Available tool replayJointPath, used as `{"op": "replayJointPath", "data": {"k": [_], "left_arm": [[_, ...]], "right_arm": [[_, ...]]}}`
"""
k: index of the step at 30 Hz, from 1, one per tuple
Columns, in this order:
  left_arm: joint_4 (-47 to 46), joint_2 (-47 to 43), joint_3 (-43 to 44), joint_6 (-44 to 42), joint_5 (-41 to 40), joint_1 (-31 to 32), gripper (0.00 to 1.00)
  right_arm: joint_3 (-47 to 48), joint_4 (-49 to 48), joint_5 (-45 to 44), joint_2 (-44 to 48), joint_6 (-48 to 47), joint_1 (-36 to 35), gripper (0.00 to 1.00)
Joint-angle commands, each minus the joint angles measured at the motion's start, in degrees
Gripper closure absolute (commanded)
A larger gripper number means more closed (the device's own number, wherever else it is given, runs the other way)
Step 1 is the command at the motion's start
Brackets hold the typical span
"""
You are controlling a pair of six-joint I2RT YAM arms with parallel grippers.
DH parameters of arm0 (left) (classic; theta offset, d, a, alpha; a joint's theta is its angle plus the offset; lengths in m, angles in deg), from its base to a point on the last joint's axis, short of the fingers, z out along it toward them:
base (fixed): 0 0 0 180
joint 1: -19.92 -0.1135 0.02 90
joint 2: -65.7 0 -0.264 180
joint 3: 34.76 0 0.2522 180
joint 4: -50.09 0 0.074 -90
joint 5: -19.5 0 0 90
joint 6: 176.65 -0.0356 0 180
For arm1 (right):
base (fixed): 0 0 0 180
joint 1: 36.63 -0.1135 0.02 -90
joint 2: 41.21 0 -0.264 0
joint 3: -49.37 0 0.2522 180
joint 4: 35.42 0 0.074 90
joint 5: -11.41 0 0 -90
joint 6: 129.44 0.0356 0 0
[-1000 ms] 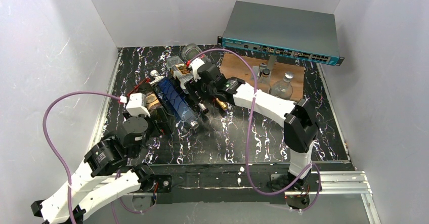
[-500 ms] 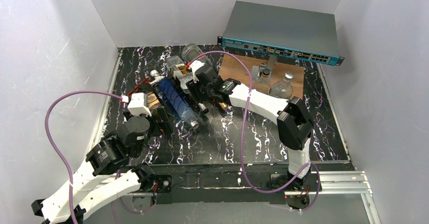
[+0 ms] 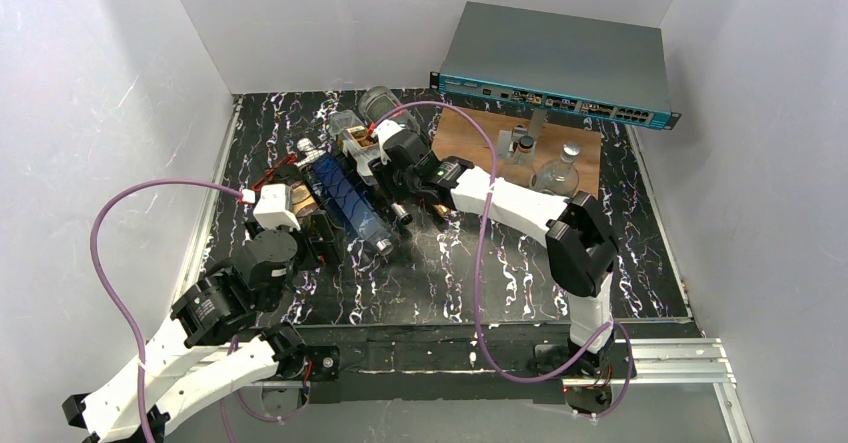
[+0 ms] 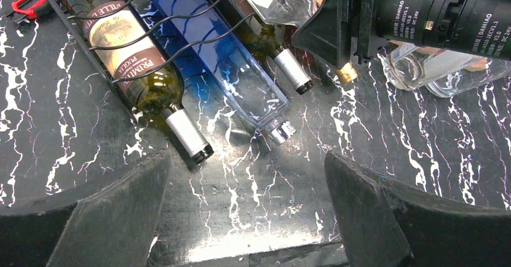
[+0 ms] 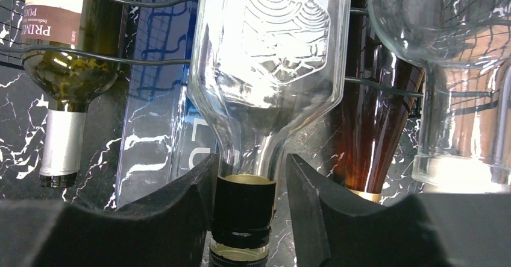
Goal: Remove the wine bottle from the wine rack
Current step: Pick up the wine bottle from the wine rack.
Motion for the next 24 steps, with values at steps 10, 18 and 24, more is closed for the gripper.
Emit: {"op": "replayJointPath", "data": {"k": [10,18,24], "left_arm": [[-1.0,0.5,-0.2,0.2,-1.1,-0.3,0.02],[-1.3,0.8,-0.5,0.6,-0.2,-0.3,0.02],[-1.3,0.6,-0.7,1.3,0.2,-0.3,0.02]], "right_arm": [[3.2,-2.1,-3.2,0.4,-0.3,-0.2,0.82],[3.9,-1.4,-0.1,3.4,-2.0,-0.2,0.99],[4.4,-1.0,2.1,5.0,-3.9,-0.2,0.99]]}}
